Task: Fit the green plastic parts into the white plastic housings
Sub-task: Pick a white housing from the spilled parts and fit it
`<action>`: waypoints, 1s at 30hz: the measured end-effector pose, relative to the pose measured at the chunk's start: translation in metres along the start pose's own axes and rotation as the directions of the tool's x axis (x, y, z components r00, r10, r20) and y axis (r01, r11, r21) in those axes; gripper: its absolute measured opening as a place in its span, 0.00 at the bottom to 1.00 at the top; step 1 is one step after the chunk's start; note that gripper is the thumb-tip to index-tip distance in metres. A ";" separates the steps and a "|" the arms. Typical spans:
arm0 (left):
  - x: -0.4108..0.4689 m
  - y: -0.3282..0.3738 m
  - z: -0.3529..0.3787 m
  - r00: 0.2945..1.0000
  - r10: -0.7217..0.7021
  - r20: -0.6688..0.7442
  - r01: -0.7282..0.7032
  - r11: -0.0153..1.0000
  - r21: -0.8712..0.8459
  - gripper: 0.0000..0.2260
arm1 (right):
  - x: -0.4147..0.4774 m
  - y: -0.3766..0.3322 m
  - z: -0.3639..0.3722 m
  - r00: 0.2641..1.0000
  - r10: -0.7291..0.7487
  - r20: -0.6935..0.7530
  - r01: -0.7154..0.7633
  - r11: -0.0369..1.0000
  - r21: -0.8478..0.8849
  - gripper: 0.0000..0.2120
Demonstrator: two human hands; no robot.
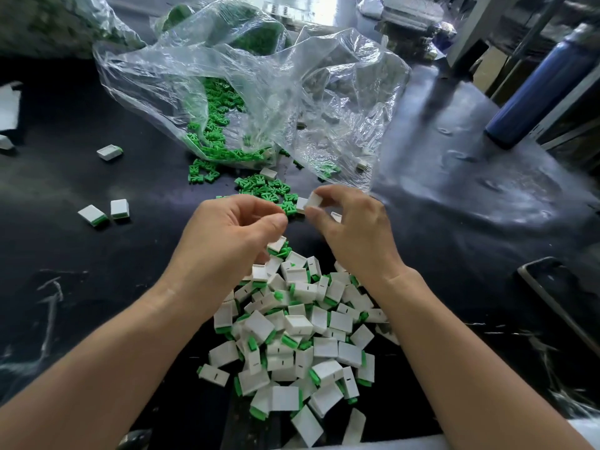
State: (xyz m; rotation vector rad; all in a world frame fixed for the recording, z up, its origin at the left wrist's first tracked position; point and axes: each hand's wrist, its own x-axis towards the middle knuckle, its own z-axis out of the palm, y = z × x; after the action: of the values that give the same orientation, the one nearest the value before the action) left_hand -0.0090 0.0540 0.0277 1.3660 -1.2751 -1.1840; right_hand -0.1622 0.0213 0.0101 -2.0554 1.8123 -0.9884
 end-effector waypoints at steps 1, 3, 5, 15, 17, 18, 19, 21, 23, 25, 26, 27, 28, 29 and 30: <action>0.001 0.000 0.000 1.000 -0.017 -0.006 0.017 0.999 -0.038 0.03 | -0.002 -0.006 -0.002 1.000 -0.018 -0.026 0.020 0.997 0.080 0.10; 0.001 0.001 0.000 0.999 -0.044 0.005 0.045 0.993 -0.107 0.02 | -0.008 -0.016 -0.003 0.996 -0.069 -0.050 0.077 0.984 0.162 0.12; 0.001 0.003 0.001 0.999 -0.046 0.015 0.048 0.989 -0.140 0.02 | -0.014 -0.024 0.000 0.990 -0.140 -0.029 0.143 0.968 0.206 0.13; 0.003 0.005 -0.001 0.995 -0.003 -0.099 -0.016 0.982 -0.187 0.04 | -0.002 -0.012 0.002 0.989 -0.055 0.136 0.046 0.996 0.071 0.14; 0.002 0.004 -0.001 0.996 -0.005 -0.088 -0.011 0.983 -0.184 0.04 | 0.001 -0.008 0.008 0.977 -0.023 0.213 0.041 0.996 -0.081 0.17; 0.002 0.004 -0.001 0.997 -0.006 -0.083 -0.009 0.983 -0.181 0.04 | 0.001 -0.006 0.011 0.968 -0.014 0.251 0.052 0.988 -0.145 0.19; 0.002 0.003 -0.001 0.997 -0.007 -0.077 -0.007 0.984 -0.179 0.05 | 0.002 -0.006 0.013 0.960 -0.011 0.280 0.070 0.977 -0.203 0.21; 0.002 0.003 -0.001 0.998 -0.007 -0.067 -0.004 0.985 -0.174 0.04 | 0.003 -0.006 0.016 0.948 -0.011 0.320 0.109 0.951 -0.291 0.22; 0.002 0.002 -0.001 0.998 -0.004 -0.060 -0.006 0.985 -0.170 0.04 | 0.003 -0.007 0.017 0.944 -0.008 0.330 0.119 0.941 -0.317 0.21; 0.002 0.002 -0.001 0.998 0.000 -0.055 -0.009 0.986 -0.168 0.04 | 0.003 -0.007 0.016 0.951 -0.003 0.308 0.096 0.953 -0.287 0.18; 0.002 0.002 -0.001 0.999 0.002 -0.053 -0.011 0.986 -0.166 0.04 | 0.003 -0.007 0.016 0.956 -0.001 0.292 0.083 0.960 -0.268 0.16; 0.001 0.002 -0.001 0.999 0.003 -0.052 -0.012 0.986 -0.165 0.04 | 0.003 -0.007 0.016 0.960 0.001 0.281 0.073 0.964 -0.254 0.15; 0.001 0.003 -0.001 0.999 0.004 -0.050 -0.012 0.986 -0.165 0.04 | 0.002 -0.007 0.016 0.962 0.004 0.274 0.066 0.967 -0.247 0.14; 0.001 0.003 -0.001 0.999 0.003 -0.048 -0.011 0.986 -0.165 0.04 | 0.002 -0.007 0.015 0.962 0.006 0.272 0.063 0.968 -0.244 0.13; 0.001 0.003 -0.001 0.999 0.001 -0.045 -0.009 0.986 -0.164 0.04 | 0.002 -0.007 0.016 0.963 0.005 0.268 0.063 0.968 -0.241 0.13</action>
State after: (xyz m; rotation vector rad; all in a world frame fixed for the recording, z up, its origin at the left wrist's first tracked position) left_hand -0.0087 0.0527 0.0304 1.2606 -1.1228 -1.2203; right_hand -0.1472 0.0169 0.0031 -2.2362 1.8414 -0.4767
